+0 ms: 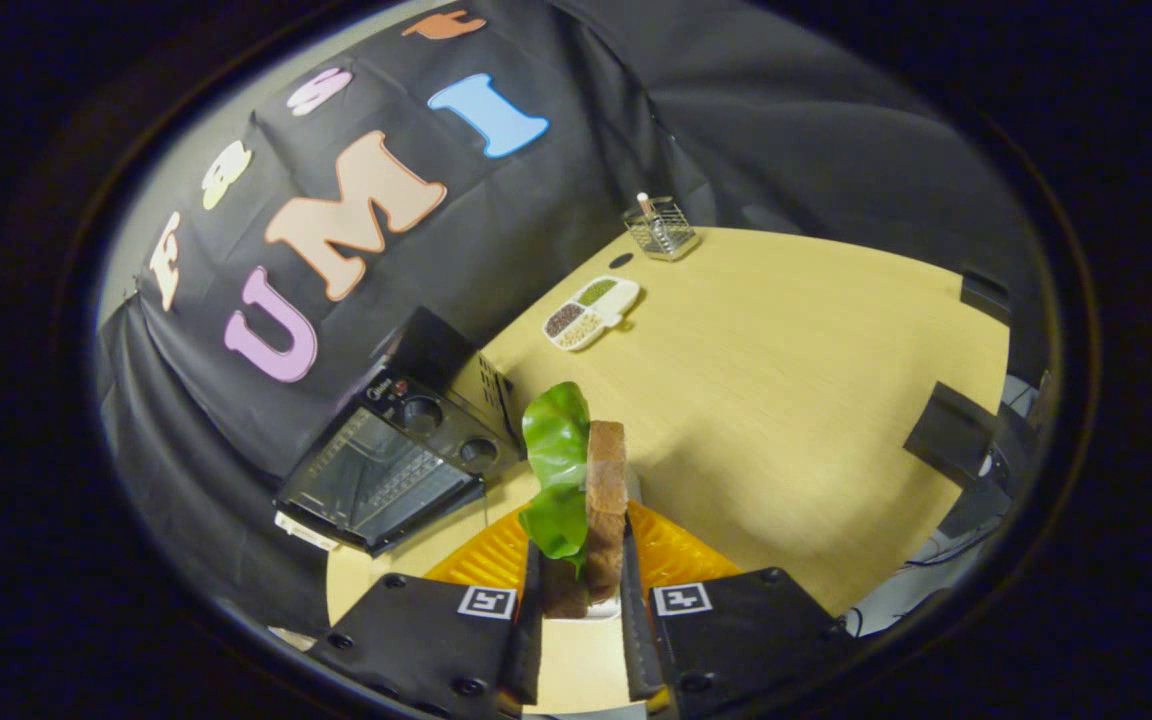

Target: Open the toaster oven, put the food inside, and close the toaster oven door.

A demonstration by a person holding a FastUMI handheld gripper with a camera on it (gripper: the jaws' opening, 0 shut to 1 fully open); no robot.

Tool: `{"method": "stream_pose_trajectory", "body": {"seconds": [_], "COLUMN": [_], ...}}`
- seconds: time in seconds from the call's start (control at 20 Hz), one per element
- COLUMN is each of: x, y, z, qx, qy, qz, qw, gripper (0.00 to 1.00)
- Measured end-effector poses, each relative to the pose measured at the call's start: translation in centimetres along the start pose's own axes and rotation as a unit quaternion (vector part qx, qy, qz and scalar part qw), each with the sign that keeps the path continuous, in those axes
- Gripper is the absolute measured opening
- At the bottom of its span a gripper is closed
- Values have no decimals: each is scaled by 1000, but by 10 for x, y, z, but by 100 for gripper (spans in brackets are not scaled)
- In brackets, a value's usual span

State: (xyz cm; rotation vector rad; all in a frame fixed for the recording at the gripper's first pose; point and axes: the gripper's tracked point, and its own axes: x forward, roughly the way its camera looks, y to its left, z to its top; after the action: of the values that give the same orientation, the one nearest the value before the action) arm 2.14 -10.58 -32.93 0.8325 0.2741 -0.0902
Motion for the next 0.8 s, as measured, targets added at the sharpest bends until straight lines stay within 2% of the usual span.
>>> {"method": "stream_pose_trajectory", "body": {"seconds": [0.15,0.35,0.55,0.8], "x": [-11,-13,3,36], "y": [19,50,94,153], "z": [8,-5,-31,-63], "qx": [50,116,162,188], "qy": [-26,-39,-38,-28], "qz": [25,52,73,86], "qw": [998,991,983,978], "gripper": [35,35,36,35]}}
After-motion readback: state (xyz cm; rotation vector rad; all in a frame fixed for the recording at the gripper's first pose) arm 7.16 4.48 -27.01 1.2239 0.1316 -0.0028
